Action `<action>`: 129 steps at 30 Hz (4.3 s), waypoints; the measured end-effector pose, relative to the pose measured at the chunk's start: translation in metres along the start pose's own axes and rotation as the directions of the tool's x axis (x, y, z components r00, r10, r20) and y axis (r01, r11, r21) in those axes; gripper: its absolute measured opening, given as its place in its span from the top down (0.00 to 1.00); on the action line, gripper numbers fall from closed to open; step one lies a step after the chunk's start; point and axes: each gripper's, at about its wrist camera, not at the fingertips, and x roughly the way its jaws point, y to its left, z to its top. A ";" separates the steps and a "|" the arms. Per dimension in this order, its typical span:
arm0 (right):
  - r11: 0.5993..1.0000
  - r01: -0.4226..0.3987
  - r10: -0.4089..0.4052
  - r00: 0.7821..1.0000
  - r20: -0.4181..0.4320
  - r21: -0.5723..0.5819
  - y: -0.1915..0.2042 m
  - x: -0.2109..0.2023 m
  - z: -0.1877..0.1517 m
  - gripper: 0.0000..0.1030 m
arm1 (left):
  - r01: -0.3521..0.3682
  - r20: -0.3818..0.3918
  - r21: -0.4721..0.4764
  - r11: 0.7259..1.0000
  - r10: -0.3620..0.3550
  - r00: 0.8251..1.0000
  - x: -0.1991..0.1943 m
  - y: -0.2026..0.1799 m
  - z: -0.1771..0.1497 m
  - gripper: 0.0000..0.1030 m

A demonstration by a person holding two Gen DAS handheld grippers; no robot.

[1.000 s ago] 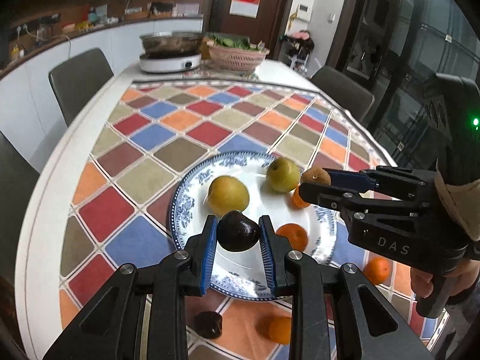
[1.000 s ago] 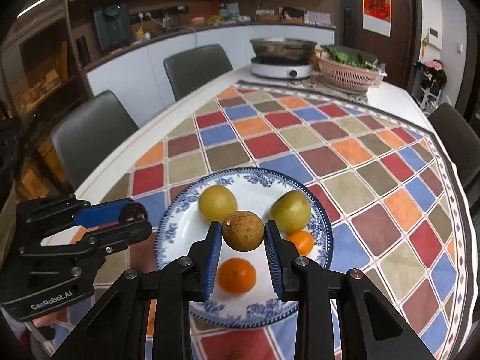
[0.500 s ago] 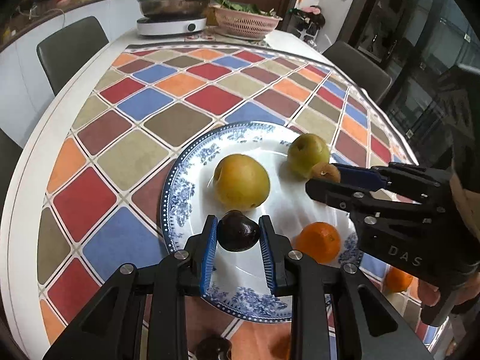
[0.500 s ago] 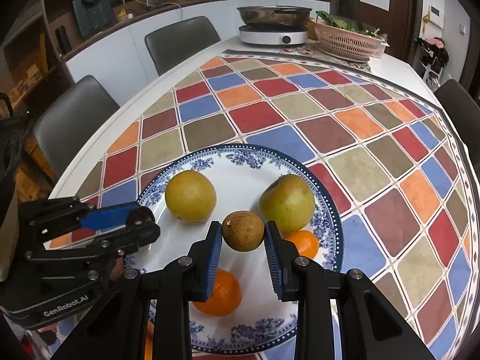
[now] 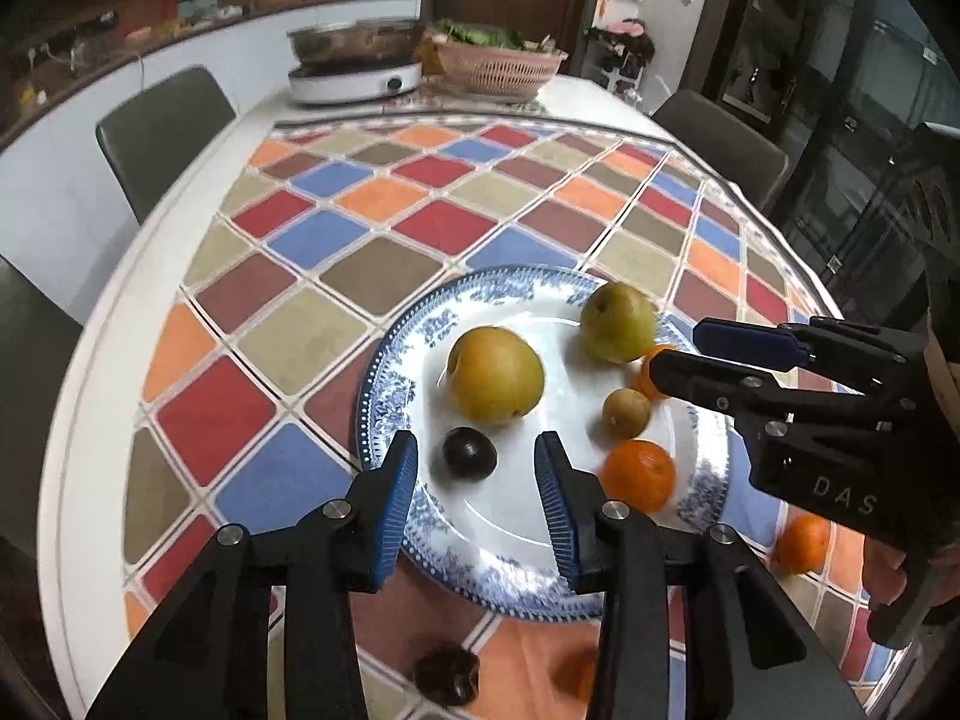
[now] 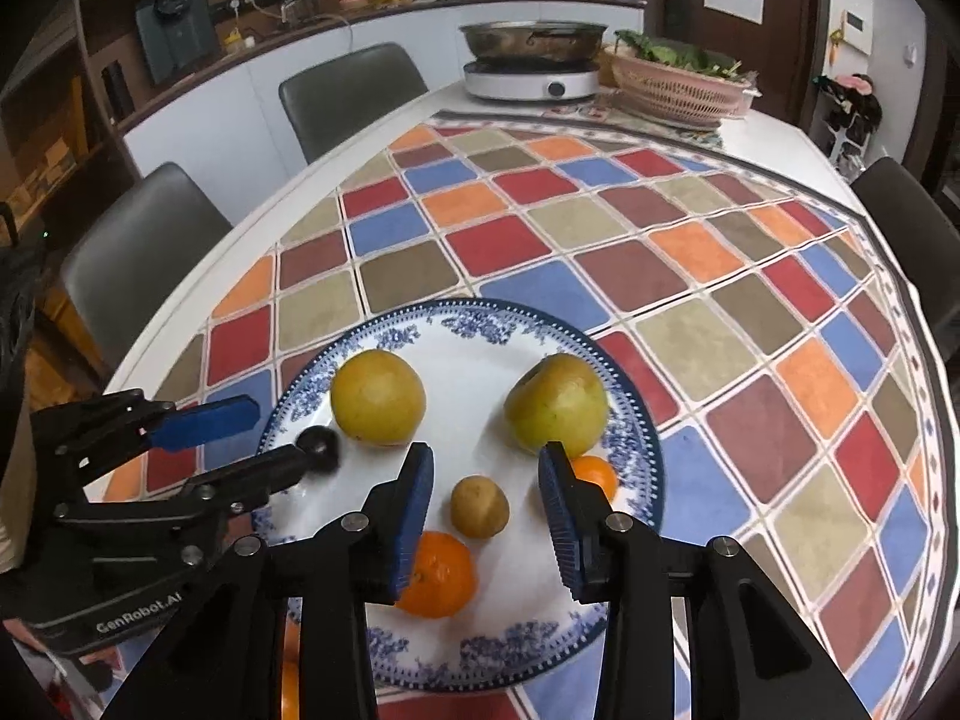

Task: Organize fruits
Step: 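Open the right tool to drop the kiwi while the left tool releases the plum onto the plate, then move the right tool to a mandarin orange while the left tool approaches a small brown kiwi, then close the right tool on the orange while the left tool grasps the small kiwi, then lift and carry the orange in the right tool while the left tool carries the kiwi over the plate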

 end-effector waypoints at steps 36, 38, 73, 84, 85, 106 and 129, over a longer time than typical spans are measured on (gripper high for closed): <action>1.000 0.030 -0.030 0.955 0.295 0.006 -0.016 -0.186 -0.113 0.46 | 0.003 0.267 0.094 0.996 -0.028 0.963 -0.134 -0.123 -0.090 0.43; 1.000 0.026 -0.027 0.955 0.295 0.006 -0.018 -0.186 -0.118 0.44 | 0.001 0.267 0.105 0.995 -0.029 0.963 -0.131 -0.126 -0.095 0.43; 0.990 0.061 -0.050 0.995 0.087 -0.130 -0.040 -0.097 -0.169 0.44 | 0.075 0.072 0.281 0.957 -0.099 0.992 -0.022 -0.141 -0.117 0.49; 0.993 0.040 -0.034 0.998 0.061 -0.114 -0.046 -0.076 -0.168 0.44 | 0.094 0.023 0.267 0.959 -0.104 0.994 0.001 -0.141 -0.111 0.59; 0.993 0.036 -0.030 0.998 0.059 -0.110 -0.046 -0.074 -0.168 0.44 | 0.099 0.018 0.264 0.959 -0.107 0.994 0.002 -0.142 -0.110 0.60; 0.997 0.006 -0.003 0.999 0.041 -0.071 -0.049 -0.056 -0.163 0.59 | 0.119 0.005 0.189 0.975 -0.122 0.993 0.008 -0.138 -0.106 0.72; 0.997 -0.052 0.040 0.981 0.190 0.057 -0.022 -0.125 -0.154 0.59 | 0.051 0.156 0.102 0.993 -0.067 0.986 -0.078 -0.112 -0.108 0.72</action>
